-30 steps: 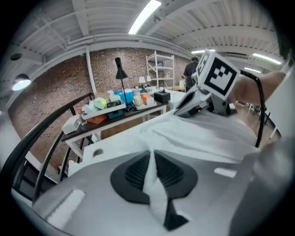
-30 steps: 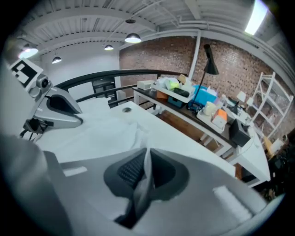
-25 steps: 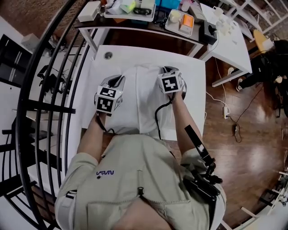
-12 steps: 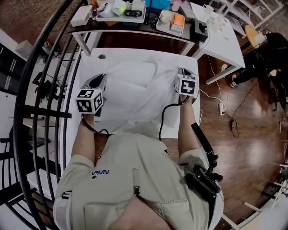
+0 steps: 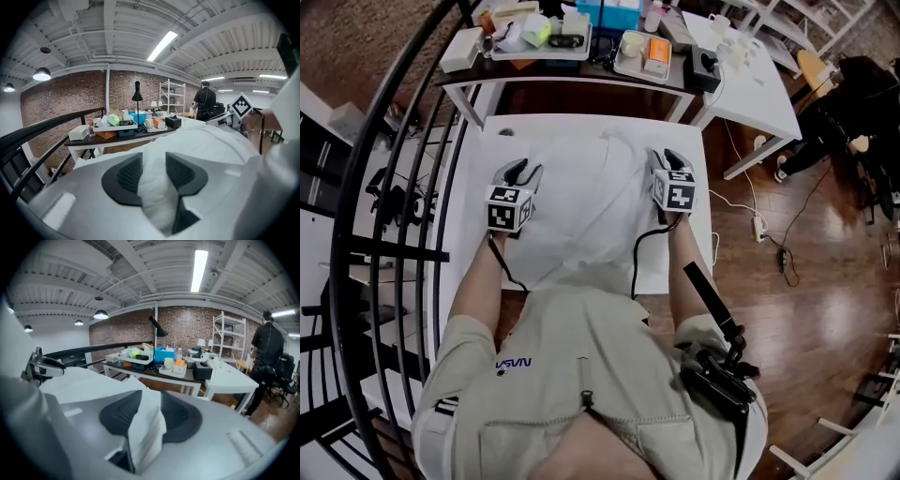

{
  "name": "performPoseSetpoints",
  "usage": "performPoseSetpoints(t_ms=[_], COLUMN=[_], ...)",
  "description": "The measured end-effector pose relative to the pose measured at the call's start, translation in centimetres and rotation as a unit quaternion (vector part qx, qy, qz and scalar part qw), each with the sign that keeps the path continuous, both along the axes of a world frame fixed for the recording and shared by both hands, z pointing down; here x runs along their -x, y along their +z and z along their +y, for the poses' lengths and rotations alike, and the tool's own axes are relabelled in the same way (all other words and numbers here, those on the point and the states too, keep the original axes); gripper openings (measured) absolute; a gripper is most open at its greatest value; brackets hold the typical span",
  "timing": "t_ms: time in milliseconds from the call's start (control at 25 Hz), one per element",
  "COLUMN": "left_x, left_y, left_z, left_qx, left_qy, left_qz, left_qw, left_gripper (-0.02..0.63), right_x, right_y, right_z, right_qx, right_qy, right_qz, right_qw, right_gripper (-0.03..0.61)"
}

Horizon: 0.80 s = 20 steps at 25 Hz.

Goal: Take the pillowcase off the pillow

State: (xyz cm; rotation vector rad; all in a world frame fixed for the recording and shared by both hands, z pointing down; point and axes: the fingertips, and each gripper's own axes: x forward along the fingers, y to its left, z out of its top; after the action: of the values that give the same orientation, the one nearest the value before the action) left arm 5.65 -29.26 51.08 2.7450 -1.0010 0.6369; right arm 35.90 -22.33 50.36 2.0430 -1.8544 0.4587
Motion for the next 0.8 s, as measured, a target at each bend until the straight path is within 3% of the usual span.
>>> performPoseSetpoints(t_ms=[240,400,560,800], left_x=[0.7,2.6,3.8,4.4], left_y=[-4.0,-5.2,-3.3,0.8], left_z=[4.7,9.0,13.3,17.0], left_qx=[-0.011,-0.011,0.009,0.01], left_qy=[0.045,0.05,0.053,0.066], left_qz=[0.043,0.07,0.064,0.009], left_qw=[0.998,0.9962,0.9965,0.9977], left_gripper=[0.31,0.324,0.324,0.331], right_x=[3.3,6.9,12.3,17.4], right_y=[-5.5,-7.7,-5.4,-0.1], right_z=[2.6,6.2,10.9,17.0], right_qx=[-0.075,-0.109,-0.08,-0.03], right_qy=[-0.006,-0.005,-0.013,0.024], right_qz=[-0.004,-0.013,-0.033,-0.064], right_qw=[0.997,0.994,0.996,0.997], right_gripper=[0.124,0.124,0.15,0.15])
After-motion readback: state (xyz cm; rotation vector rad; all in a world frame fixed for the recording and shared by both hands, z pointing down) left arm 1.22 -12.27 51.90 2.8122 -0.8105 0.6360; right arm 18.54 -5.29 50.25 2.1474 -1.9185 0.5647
